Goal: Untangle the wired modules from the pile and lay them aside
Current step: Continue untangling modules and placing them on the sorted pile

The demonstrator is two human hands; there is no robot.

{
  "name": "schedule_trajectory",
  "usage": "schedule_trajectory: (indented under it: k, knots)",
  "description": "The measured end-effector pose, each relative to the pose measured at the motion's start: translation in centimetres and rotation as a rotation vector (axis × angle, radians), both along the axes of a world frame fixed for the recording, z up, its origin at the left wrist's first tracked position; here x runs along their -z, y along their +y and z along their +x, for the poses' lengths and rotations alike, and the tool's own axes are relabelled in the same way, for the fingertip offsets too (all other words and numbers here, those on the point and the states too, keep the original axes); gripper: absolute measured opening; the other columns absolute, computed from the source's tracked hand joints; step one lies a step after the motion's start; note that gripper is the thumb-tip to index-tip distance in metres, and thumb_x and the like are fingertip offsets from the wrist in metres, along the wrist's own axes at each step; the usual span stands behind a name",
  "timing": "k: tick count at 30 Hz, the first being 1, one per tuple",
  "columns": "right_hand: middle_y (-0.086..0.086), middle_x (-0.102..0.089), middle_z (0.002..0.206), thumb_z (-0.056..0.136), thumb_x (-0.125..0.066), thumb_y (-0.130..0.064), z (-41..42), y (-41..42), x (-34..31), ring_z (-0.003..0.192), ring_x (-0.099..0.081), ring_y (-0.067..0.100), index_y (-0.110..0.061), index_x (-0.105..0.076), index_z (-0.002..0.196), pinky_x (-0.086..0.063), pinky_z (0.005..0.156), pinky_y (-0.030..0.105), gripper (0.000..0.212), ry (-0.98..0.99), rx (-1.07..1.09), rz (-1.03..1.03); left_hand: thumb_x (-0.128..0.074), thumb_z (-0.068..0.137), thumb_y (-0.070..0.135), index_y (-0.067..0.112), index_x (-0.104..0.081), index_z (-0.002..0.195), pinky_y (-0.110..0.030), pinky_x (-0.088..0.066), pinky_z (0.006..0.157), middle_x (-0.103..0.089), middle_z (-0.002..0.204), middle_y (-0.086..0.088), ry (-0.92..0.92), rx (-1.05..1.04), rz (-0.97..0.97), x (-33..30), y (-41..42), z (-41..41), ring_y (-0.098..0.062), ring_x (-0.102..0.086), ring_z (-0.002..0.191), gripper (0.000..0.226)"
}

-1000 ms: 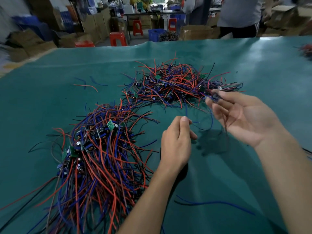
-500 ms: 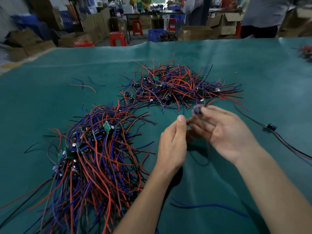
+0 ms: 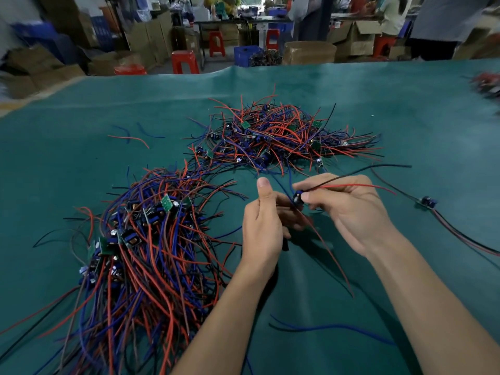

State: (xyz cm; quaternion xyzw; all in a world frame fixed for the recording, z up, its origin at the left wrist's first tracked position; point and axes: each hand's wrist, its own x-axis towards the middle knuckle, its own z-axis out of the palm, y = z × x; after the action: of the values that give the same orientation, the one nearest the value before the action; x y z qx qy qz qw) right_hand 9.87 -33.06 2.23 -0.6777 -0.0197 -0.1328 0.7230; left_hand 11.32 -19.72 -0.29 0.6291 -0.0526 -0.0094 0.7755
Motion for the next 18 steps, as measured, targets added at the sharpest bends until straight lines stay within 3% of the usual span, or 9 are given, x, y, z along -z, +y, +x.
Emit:
schedule_trajectory:
  k: [3, 6, 9, 12, 15, 18]
  knots:
    - [0.006, -0.077, 0.082, 0.075, -0.064, 0.021, -0.11, -0.27, -0.26, 0.078, -0.065, 0.017, -0.012, -0.081, 0.071, -0.048, 0.070, 0.023, 0.038, -0.015, -0.046, 0.068, -0.021, 0.105, 0.058, 0.014, -0.062, 0.073, -0.016, -0.036, 0.037, -0.071, 0.061, -0.016, 0.043, 0.018, -0.050, -0.03, 0.06, -0.10, -0.017, -0.061, 0.043, 0.068]
    - [0.005, -0.076, 0.079, 0.068, -0.064, 0.016, -0.24, -0.55, -0.55, 0.072, -0.063, 0.016, -0.009, -0.081, 0.069, -0.049, 0.067, 0.020, 0.031, 0.001, -0.122, 0.174, -0.026, 0.106, 0.054, 0.017, -0.063, 0.076, -0.017, -0.037, 0.039, -0.072, 0.063, -0.016, 0.026, 0.030, -0.024, 0.02, 0.04, -0.22, -0.021, -0.066, 0.050, 0.061]
    - [0.005, -0.074, 0.075, 0.074, -0.061, 0.022, -0.20, -0.45, -0.30, 0.072, -0.063, 0.018, -0.011, -0.081, 0.069, -0.048, 0.069, 0.022, 0.039, 0.009, -0.103, 0.091, -0.041, 0.105, 0.048, 0.020, -0.067, 0.067, -0.015, -0.037, 0.040, -0.072, 0.062, -0.014, -0.016, 0.100, 0.039, 0.02, -0.12, -0.39, -0.014, -0.061, 0.047, 0.054]
    - [0.007, -0.075, 0.075, 0.080, -0.062, 0.020, 0.03, -0.24, 0.11, 0.074, -0.066, 0.016, -0.013, -0.081, 0.070, -0.050, 0.072, 0.025, 0.039, 0.011, -0.008, 0.050, -0.062, 0.099, 0.032, 0.011, -0.072, 0.080, -0.016, -0.043, 0.052, -0.074, 0.072, -0.017, -0.062, 0.134, 0.048, 0.16, -0.04, -0.42, -0.011, -0.062, 0.057, 0.029]
    - [0.010, -0.078, 0.086, 0.080, -0.070, 0.012, 0.33, -0.56, 0.05, 0.075, -0.064, 0.017, -0.012, -0.081, 0.069, -0.048, 0.071, 0.027, 0.029, 0.043, 0.046, 0.096, -0.066, 0.095, 0.011, 0.010, -0.071, 0.090, -0.013, -0.047, 0.058, -0.076, 0.076, -0.006, -0.065, 0.169, 0.050, 0.32, 0.01, -0.33, -0.006, -0.064, 0.062, 0.007]
    - [0.006, -0.079, 0.092, 0.082, -0.071, 0.008, 0.40, -0.58, 0.09, 0.068, -0.062, 0.009, -0.013, -0.081, 0.068, -0.049, 0.063, 0.019, 0.027, 0.072, 0.020, 0.123, -0.065, 0.094, 0.002, 0.018, -0.070, 0.088, -0.017, -0.051, 0.065, -0.074, 0.077, 0.000, -0.083, 0.152, 0.080, 0.56, -0.09, -0.07, -0.006, -0.068, 0.066, 0.017]
